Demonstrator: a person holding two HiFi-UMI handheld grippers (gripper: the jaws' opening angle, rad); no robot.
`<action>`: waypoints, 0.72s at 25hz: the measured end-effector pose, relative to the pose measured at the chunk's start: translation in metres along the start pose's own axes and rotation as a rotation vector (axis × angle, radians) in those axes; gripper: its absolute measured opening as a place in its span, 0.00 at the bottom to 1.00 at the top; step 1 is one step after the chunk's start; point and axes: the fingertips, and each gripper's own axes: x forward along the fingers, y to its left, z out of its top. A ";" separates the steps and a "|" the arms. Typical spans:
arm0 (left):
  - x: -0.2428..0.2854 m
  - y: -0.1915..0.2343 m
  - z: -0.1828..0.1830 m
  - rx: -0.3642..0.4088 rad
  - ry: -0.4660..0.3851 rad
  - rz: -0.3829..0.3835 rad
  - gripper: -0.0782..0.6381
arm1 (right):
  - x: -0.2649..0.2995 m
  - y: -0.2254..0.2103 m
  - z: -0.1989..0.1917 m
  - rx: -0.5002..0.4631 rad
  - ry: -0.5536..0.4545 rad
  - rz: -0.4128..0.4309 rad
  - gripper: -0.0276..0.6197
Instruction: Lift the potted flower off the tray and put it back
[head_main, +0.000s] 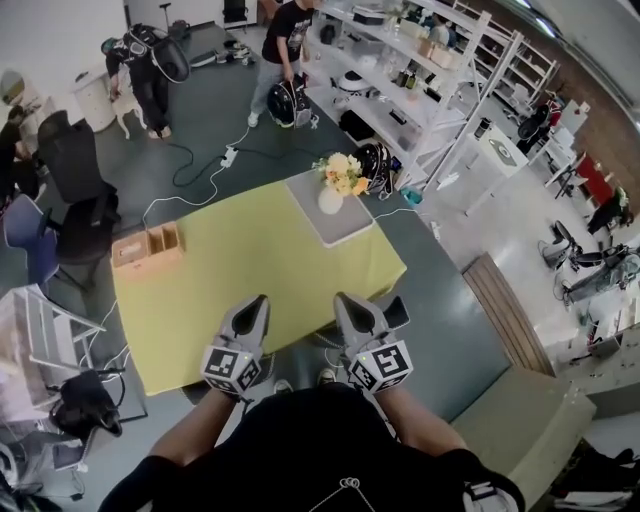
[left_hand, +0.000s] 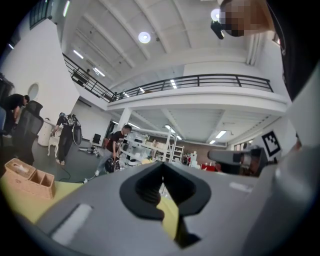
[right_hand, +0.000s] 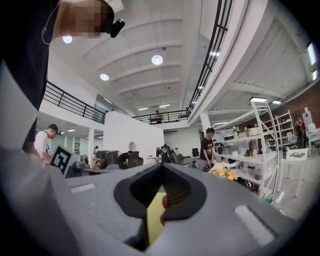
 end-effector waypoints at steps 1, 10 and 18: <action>0.000 0.001 0.000 0.001 -0.001 0.000 0.12 | 0.001 0.001 -0.002 -0.004 0.005 0.000 0.05; 0.007 0.006 -0.004 -0.003 0.010 0.001 0.12 | 0.010 -0.002 -0.011 -0.003 0.039 0.009 0.05; 0.013 0.010 -0.004 0.004 0.017 -0.003 0.12 | 0.016 -0.002 -0.016 -0.006 0.056 0.008 0.05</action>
